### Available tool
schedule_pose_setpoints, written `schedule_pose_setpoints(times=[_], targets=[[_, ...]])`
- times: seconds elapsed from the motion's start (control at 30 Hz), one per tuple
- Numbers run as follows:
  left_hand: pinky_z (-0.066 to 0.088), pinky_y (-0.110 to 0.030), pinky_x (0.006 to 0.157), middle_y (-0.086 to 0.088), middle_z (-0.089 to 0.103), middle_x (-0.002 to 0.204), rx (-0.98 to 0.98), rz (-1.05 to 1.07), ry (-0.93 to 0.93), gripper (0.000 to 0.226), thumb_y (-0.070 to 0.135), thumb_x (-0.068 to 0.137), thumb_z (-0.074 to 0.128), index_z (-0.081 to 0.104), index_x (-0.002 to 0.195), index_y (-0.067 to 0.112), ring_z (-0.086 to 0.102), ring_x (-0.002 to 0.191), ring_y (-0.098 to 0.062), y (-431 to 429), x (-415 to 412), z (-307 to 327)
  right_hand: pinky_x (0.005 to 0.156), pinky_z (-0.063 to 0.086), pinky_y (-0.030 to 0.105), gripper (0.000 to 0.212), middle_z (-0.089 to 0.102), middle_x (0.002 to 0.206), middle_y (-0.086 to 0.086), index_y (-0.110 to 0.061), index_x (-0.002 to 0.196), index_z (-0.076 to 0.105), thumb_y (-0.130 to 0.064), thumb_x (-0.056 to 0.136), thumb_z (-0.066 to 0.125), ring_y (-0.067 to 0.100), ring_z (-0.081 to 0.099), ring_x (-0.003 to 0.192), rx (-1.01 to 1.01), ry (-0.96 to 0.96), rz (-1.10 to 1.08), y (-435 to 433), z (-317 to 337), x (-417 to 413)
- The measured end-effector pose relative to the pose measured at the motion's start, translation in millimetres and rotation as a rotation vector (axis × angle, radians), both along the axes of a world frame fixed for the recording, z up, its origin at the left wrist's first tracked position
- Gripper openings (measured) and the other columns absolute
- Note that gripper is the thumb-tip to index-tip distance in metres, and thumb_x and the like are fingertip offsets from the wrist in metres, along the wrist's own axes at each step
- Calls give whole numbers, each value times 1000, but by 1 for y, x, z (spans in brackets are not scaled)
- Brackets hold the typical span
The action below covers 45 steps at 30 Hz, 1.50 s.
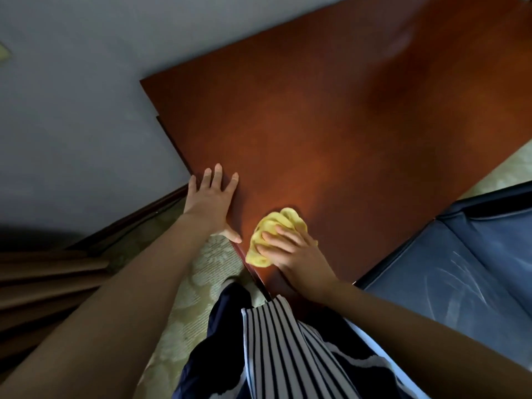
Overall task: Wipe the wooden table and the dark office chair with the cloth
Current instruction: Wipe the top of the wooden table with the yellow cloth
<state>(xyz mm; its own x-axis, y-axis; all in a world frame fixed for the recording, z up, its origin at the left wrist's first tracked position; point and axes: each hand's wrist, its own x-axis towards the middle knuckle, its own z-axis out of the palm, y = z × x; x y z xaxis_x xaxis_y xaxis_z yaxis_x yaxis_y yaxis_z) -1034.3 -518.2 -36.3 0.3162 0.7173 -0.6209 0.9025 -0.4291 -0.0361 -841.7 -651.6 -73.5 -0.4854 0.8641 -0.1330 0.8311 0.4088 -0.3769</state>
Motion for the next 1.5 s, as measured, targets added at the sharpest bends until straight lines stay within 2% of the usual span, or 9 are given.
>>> schedule_pose_setpoints(times=[0.1,0.27,0.4,0.57,0.7,0.87,1.13,1.37,1.5], targets=[[2,-52,115,-18,-20,155,10,-22,19,141,71,55,74,-18,149,20,-9,144,-36,0,0,1,104,38,49,37,59,132,-9,-30,122,64,-31,90,47,23,52,126,83,-59,258,-23,0,29],[4,-52,116,-16,-19,156,0,4,12,139,68,56,75,-17,149,22,-8,145,-35,-1,3,2,103,44,45,38,53,138,-13,-35,128,59,-26,95,44,17,46,131,220,-182,783,-2,3,81],[3,-53,115,-13,-22,156,-4,42,-3,138,65,57,76,-18,149,25,-11,145,-31,-1,2,4,103,43,38,46,54,136,-12,-37,126,61,-19,87,43,16,51,127,316,-307,934,52,9,99],[0,-55,114,-10,-26,155,-10,79,12,140,65,55,77,-21,147,27,-15,145,-29,-4,2,2,98,48,45,39,57,134,-6,-28,125,63,-16,89,55,22,52,126,283,-215,829,111,7,103],[-1,-57,115,-9,-27,154,-14,103,18,140,66,55,77,-22,147,28,-17,144,-28,-4,3,0,101,40,43,61,52,140,-4,-28,132,56,-9,78,75,22,46,132,227,-217,664,153,7,98],[-3,-58,113,-9,-29,154,-14,116,26,141,66,55,77,-24,146,28,-18,144,-28,-1,3,-2,112,24,44,52,27,155,-12,-40,146,32,-21,99,46,14,18,145,58,-258,431,203,2,82],[-5,-61,110,1,-34,152,-5,155,-66,139,70,53,75,-25,143,36,-23,143,-20,-1,-8,-12,114,21,46,42,40,150,-1,-29,142,43,-20,102,40,24,22,143,64,-16,-296,202,-8,-15],[-12,-62,108,-1,-38,150,37,86,-52,130,80,59,59,-31,141,34,-29,140,-23,-11,-17,-20,111,26,46,43,48,144,2,-25,142,44,-19,100,45,27,33,138,56,-7,-191,132,-8,-32],[-11,-58,109,-8,-30,154,120,141,-104,130,81,62,55,-25,146,22,-24,142,-27,-23,-24,-23,101,38,55,38,58,133,8,-17,131,59,-10,93,57,35,45,130,55,21,-126,96,-2,-26]])
